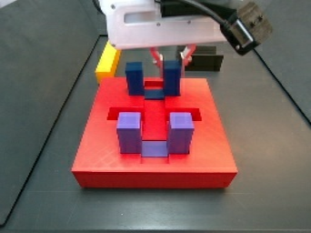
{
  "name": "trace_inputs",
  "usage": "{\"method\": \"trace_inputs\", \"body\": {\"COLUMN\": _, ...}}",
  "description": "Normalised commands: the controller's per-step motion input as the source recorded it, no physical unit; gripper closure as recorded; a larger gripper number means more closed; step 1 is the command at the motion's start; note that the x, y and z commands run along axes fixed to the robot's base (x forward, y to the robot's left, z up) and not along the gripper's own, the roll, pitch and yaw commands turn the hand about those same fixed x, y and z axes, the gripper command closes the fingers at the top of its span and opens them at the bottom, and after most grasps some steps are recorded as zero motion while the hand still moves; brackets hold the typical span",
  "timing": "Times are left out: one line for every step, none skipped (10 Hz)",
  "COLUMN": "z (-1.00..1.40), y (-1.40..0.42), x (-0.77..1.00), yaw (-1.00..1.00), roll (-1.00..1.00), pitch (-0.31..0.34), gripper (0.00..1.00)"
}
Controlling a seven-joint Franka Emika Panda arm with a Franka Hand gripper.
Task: Pick up the blue object. Move up. Place the blue object on the fixture. Regrasp the blue object. Move to above the board. Insert the blue object.
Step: Insert the blue object.
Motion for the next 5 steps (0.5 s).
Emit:
{"method": "trace_inputs", "body": {"z": -0.81, "y": -0.06, "x": 0.18, "yaw": 0.00, "roll": 0.00, "pitch": -0.110, "gripper": 1.00}}
{"method": "trace_inputs", "body": {"z": -0.65, "y": -0.04, "x": 0.14, "yaw": 0.00, "roll": 0.00, "pitch": -0.063, "gripper": 1.00}}
{"method": "trace_inputs", "body": {"z": -0.26, "y": 0.00, "x": 0.00, "yaw": 0.00, "roll": -0.02, "pitch": -0.013, "gripper": 1.00}}
{"method": "trace_inputs", "body": {"z": -0.15, "y": 0.00, "x": -0.03, "yaw": 0.07, "roll": 0.00, "pitch": 0.000, "gripper": 1.00}}
{"method": "trace_inputs", "body": {"z": -0.06, "y": 0.00, "x": -0.07, "yaw": 0.16, "roll": -0.01, "pitch": 0.000, "gripper": 1.00}}
